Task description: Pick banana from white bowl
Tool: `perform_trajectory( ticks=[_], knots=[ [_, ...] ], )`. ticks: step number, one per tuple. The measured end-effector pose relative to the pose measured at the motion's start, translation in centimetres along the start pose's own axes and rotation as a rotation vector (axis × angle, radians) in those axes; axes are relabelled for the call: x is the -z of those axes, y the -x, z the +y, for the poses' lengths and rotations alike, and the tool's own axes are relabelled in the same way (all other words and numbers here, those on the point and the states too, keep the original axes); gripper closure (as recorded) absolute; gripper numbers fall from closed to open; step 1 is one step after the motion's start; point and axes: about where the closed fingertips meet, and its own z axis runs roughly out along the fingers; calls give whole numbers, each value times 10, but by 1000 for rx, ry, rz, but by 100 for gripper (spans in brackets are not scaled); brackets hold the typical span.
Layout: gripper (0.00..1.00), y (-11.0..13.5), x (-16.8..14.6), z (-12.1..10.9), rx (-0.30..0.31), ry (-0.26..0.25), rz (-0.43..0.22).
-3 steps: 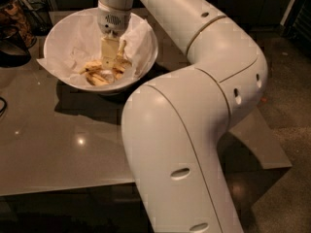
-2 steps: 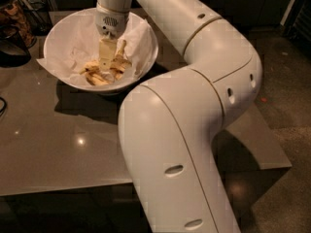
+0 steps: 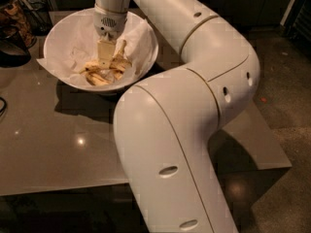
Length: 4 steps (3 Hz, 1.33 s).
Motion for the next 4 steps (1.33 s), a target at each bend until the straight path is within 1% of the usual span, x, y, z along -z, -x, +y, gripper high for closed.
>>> perform_trajectory(
  ticks=[1,2,3,4],
  knots=[
    [89,0,0,0,0,0,0],
    [100,0,0,0,0,0,0],
    [100,6,0,-6,-3,-39,-15],
    [100,14,16,1,-26,-132,1]
  ],
)
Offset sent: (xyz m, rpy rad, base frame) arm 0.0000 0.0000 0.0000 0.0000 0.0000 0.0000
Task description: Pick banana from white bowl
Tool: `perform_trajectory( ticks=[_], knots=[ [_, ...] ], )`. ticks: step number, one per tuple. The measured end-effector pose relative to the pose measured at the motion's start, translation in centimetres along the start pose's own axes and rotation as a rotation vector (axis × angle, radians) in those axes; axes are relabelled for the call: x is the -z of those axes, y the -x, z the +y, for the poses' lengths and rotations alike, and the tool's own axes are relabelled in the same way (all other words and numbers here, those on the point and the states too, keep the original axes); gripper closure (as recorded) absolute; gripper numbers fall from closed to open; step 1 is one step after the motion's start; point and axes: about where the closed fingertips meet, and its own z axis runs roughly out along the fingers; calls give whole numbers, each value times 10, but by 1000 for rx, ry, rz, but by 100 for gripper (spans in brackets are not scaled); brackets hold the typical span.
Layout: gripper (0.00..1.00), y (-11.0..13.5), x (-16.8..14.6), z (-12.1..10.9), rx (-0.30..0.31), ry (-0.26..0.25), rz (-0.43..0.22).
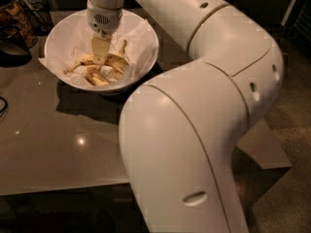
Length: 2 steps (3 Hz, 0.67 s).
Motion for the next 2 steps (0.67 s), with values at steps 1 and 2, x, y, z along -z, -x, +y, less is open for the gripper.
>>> perform_trajectory(
  ticks=[1,2],
  knots=[
    [100,2,20,19,-16,-71,63],
    [100,7,33,33,-9,-124,114]
  ],
)
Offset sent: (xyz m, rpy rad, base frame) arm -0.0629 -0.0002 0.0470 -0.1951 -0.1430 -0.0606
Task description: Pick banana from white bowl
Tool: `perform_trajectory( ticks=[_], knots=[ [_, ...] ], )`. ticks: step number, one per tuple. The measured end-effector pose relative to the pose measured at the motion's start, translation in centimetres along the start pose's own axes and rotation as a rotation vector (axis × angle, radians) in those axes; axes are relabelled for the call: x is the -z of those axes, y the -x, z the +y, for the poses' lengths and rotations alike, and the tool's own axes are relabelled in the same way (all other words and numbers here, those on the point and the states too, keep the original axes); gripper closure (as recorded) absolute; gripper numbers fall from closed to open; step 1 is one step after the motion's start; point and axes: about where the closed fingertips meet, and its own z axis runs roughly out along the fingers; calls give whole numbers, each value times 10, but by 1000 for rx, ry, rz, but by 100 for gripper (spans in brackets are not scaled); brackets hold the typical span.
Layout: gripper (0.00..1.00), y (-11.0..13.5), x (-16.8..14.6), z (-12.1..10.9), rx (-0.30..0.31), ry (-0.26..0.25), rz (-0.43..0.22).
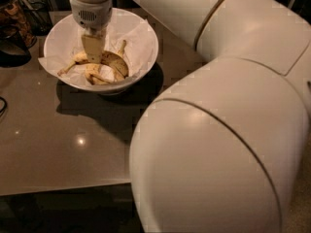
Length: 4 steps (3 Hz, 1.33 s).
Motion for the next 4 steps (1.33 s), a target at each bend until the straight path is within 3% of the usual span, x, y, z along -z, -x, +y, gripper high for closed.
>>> perform_trajectory(
  ticks=[1,2,3,4],
  knots=[
    [100,0,0,0,0,0,0],
    [100,1,18,15,-10,-47,15],
    [100,-8,38,53,-53,-106,54],
    [100,-8,38,53,-53,-106,54]
  ],
)
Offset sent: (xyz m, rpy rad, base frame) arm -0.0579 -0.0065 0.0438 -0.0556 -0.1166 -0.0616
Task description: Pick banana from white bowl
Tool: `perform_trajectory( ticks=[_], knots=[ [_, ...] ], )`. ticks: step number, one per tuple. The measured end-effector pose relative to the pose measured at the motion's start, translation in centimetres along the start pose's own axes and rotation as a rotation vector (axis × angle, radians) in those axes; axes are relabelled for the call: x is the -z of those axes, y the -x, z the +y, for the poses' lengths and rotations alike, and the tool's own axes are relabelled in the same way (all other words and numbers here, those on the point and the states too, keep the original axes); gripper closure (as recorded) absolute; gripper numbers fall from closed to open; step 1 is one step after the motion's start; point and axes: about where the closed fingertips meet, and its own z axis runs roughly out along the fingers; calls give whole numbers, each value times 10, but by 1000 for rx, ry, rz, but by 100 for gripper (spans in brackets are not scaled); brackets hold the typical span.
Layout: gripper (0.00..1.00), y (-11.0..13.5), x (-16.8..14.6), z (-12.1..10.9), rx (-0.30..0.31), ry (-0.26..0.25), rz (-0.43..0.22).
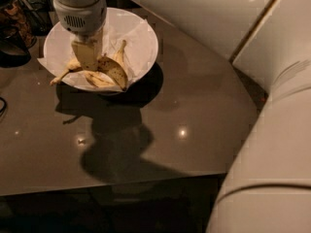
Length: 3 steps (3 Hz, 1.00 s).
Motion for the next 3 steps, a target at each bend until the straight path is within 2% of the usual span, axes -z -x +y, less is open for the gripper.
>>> perform_trajectory(
  ticks=[2,3],
  knots=[
    [100,-11,12,32,-64,-6,5],
    [100,-39,22,64,-139,11,-10]
  ],
)
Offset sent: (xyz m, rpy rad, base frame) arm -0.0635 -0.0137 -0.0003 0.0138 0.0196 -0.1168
